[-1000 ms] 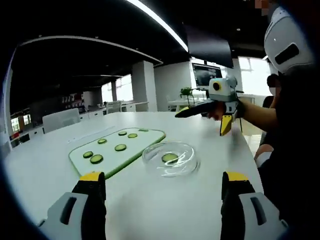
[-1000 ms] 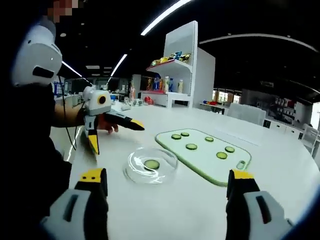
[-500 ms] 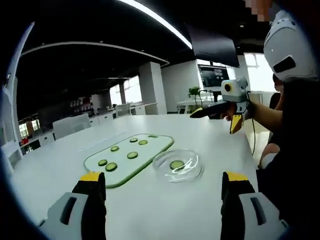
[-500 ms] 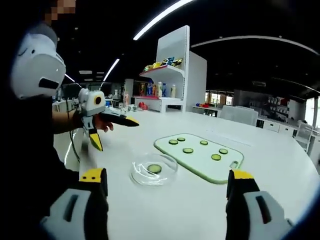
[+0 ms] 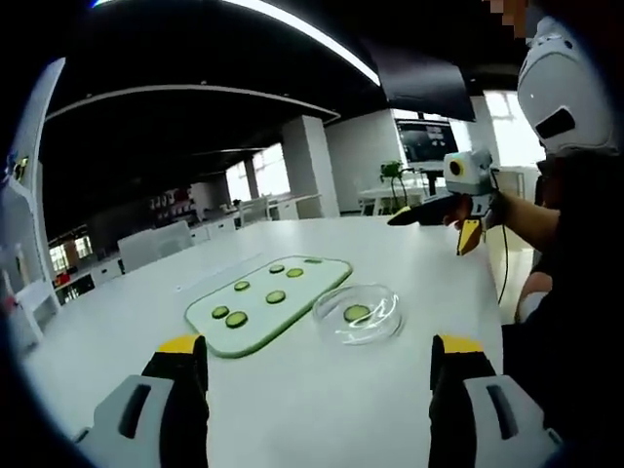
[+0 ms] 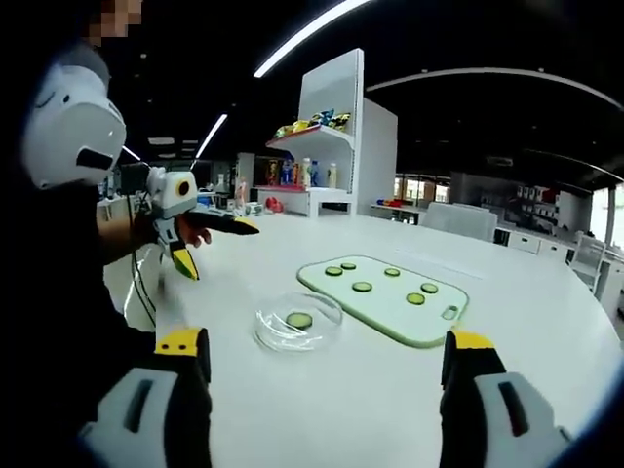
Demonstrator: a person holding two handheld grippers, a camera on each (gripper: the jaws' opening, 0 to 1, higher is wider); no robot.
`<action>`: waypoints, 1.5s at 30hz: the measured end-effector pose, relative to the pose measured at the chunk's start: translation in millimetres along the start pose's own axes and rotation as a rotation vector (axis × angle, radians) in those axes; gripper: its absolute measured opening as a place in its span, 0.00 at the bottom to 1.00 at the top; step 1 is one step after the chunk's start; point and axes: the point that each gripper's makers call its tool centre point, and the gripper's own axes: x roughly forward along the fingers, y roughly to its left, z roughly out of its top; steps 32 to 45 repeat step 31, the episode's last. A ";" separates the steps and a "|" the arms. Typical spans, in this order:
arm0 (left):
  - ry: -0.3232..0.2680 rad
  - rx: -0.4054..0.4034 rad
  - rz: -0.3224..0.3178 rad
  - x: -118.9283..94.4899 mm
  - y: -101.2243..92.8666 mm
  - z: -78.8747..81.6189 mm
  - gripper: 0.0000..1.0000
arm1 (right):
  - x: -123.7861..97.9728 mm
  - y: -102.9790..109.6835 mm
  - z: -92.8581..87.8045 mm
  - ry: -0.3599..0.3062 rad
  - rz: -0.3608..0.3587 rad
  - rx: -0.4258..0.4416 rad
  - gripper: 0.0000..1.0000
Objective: Open the petri dish lid, add cucumber slices into the petri dish, and close the lid
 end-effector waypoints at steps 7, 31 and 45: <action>-0.008 -0.016 0.026 2.4 9.0 8.4 0.93 | -2.3 -2.4 2.5 0.001 -0.003 0.018 0.96; 0.014 0.032 0.012 3.8 4.1 1.7 0.93 | 6.7 -5.5 21.2 -0.037 0.041 -0.036 0.95; 0.014 0.032 0.012 3.8 4.1 1.7 0.93 | 6.7 -5.5 21.2 -0.037 0.041 -0.036 0.95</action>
